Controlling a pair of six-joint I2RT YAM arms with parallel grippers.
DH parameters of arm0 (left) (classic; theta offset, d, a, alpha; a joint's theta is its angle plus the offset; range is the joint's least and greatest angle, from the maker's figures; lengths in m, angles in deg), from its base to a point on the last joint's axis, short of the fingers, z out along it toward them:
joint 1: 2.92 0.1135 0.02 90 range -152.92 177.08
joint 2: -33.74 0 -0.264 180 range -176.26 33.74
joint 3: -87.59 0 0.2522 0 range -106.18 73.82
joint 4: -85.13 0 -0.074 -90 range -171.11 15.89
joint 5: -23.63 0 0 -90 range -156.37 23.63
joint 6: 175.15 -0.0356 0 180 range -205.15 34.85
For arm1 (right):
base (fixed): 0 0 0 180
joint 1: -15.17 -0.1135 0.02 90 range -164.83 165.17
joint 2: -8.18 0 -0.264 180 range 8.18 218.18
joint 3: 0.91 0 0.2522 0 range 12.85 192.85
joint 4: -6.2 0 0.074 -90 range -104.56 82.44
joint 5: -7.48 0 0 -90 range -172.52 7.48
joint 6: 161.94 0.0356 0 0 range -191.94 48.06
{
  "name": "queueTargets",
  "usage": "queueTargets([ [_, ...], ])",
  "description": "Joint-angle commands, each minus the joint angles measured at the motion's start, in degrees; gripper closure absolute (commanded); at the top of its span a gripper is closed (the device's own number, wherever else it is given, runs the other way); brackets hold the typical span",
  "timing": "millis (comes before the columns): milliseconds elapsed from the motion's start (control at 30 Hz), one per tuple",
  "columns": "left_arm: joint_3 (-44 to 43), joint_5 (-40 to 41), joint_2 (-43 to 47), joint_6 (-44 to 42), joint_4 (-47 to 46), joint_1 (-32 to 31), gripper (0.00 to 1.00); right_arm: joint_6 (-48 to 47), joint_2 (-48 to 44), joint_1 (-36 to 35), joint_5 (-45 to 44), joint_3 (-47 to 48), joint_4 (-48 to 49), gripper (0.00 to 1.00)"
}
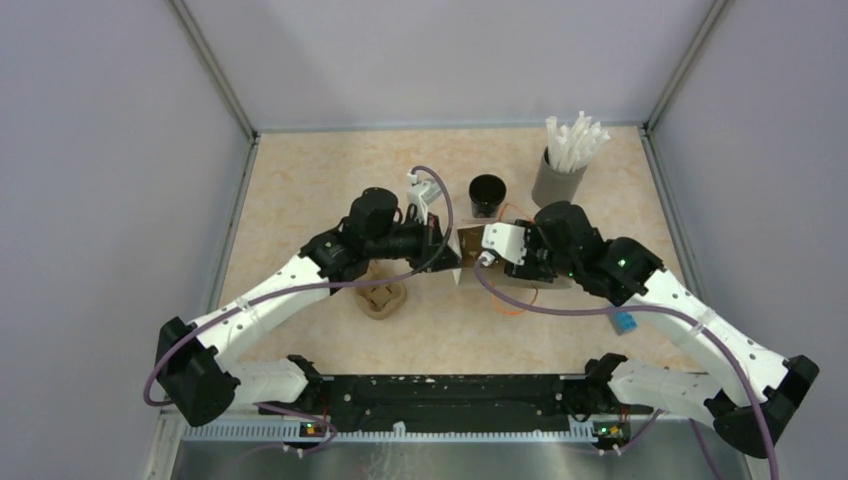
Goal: Pack the takeout coffee
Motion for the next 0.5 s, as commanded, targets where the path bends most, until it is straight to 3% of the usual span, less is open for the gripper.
queueTargets([
  [0, -4.3, 0.0, -0.6, 3.0, -1.9, 0.0, 1.00, 4.6, -2.1, -0.6, 1.9, 6.4, -0.3, 0.49],
  [233, -6.6, 1.1, -2.1, 6.8, 0.4, 0.6, 1.00, 10.3, -4.0, -0.6, 1.7, 10.3, 2.3, 0.50],
  [467, -9.6, 1.9, -3.6, 10.1, 3.7, 1.6, 1.00, 17.3, -7.2, -0.6, -3.2, 11.3, 11.1, 0.50],
])
